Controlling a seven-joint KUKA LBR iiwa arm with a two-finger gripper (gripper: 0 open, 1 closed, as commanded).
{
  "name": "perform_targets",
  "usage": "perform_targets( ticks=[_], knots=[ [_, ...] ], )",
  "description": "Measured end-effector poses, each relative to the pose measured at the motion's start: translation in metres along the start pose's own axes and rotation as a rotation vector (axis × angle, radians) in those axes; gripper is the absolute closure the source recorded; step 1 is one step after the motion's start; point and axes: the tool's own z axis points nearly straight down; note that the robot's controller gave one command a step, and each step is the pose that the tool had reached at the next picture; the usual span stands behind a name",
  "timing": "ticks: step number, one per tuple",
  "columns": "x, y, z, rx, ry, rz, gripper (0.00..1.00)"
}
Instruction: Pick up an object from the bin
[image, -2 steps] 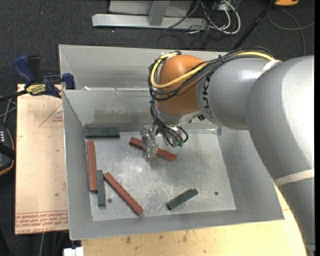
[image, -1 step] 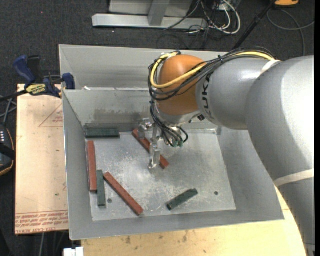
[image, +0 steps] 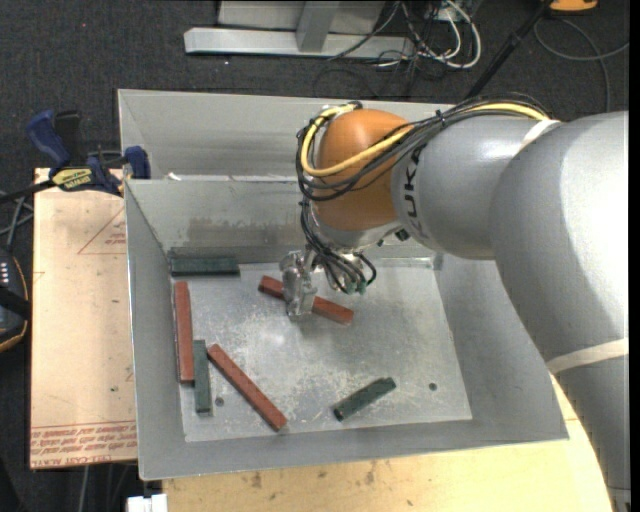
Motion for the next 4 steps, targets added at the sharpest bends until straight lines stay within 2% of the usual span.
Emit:
perform_targets(
  ticks=[1, 2, 3, 4],
  knots=[
    [0.0003, -0.0002, 0.0002, 0.0, 0.001, 0.0, 0.0],
    [0.0001, -0.0002, 0.0001, 0.0, 0.0, 0.0, 1.0],
    [0.0003, -0.0003, 0.0002, 0.0, 0.001, 0.0, 0.0],
    [0.0, -0.0004, 0.0, 0.0, 0.0, 0.0, 1.0]
  ],
)
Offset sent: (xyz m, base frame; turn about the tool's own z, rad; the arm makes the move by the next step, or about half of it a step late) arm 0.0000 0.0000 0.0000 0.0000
